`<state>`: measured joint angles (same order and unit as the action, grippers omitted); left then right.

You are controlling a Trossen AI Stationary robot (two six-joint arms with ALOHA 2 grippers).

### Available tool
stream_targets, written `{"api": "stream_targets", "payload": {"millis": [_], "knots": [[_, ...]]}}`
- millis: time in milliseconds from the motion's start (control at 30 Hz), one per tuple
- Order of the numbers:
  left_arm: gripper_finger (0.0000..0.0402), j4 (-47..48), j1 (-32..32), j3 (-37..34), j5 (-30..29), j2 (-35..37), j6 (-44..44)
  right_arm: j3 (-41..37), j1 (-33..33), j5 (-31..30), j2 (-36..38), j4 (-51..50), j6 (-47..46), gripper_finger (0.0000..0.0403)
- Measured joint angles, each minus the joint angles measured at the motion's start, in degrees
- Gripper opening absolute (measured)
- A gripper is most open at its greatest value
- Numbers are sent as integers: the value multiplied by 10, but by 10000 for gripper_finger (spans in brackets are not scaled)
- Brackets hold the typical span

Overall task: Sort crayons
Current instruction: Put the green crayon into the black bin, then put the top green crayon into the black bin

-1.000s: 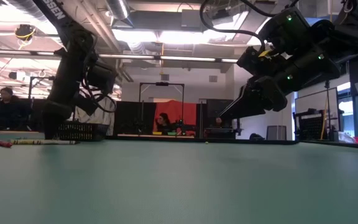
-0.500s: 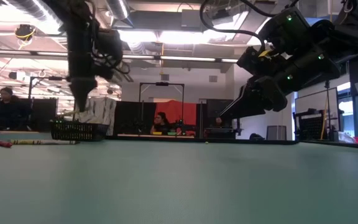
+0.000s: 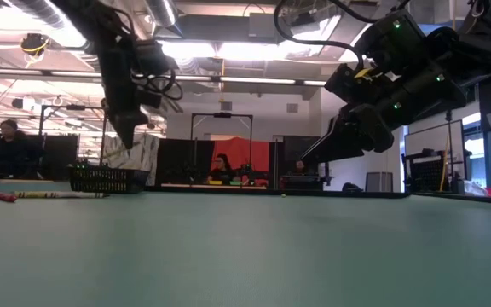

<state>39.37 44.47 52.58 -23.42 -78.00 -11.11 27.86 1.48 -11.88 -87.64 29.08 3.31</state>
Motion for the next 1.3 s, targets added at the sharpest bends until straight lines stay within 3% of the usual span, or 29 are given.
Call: {"api": "stream_targets", "payload": {"millis": [233, 500, 633, 800, 1067, 1300], "knots": [[15, 1, 24, 0, 3, 0, -30, 0, 0, 0, 0, 0, 0, 111], [85, 27, 10, 0, -13, 1, -27, 0, 0, 10, 0, -1, 0, 111], [100, 57, -16, 1, -2, 11, -16, 0, 0, 10, 0, -1, 0, 111], [101, 112, -58, 1, 51, 23, 2, 0, 0, 10, 0, -1, 0, 111], [102, 190, -98, 1, 190, 23, 49, 0, 0, 10, 0, 0, 0, 111], [102, 205, -111, -20, 180, 22, 80, 0, 0, 10, 0, 5, 0, 111]]}}
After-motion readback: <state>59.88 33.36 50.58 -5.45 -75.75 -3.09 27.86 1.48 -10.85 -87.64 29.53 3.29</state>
